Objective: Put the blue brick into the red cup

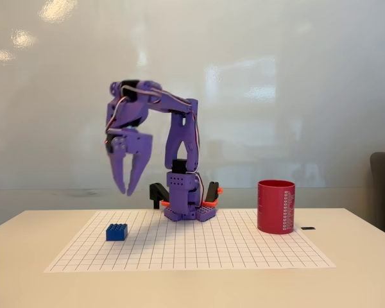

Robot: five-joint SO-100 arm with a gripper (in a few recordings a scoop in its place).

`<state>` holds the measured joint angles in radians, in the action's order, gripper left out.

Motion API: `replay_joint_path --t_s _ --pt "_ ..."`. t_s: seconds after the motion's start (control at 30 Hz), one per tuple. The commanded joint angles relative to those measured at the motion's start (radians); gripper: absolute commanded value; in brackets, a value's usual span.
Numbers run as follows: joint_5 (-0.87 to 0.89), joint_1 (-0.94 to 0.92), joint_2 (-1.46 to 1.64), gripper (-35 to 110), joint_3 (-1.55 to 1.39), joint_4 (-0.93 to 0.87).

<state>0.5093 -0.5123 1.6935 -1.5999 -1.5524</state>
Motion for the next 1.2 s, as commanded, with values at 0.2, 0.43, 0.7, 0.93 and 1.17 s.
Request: replay_joint_path --t_s 0.2,0.43,0.7,0.93,1.17 --pt "0.032 -0.227 0.029 -1 -0.098 0.038" --pt "0.034 -0.256 0.098 -1 -0.255 0.110" --pt "0.080 -0.279 0.153 0 -0.400 0.210" --pt "0.117 -0.259 0.170 0 -0.440 0.213" --pt "0.118 -0.221 0.176 4 -0.486 0.216"
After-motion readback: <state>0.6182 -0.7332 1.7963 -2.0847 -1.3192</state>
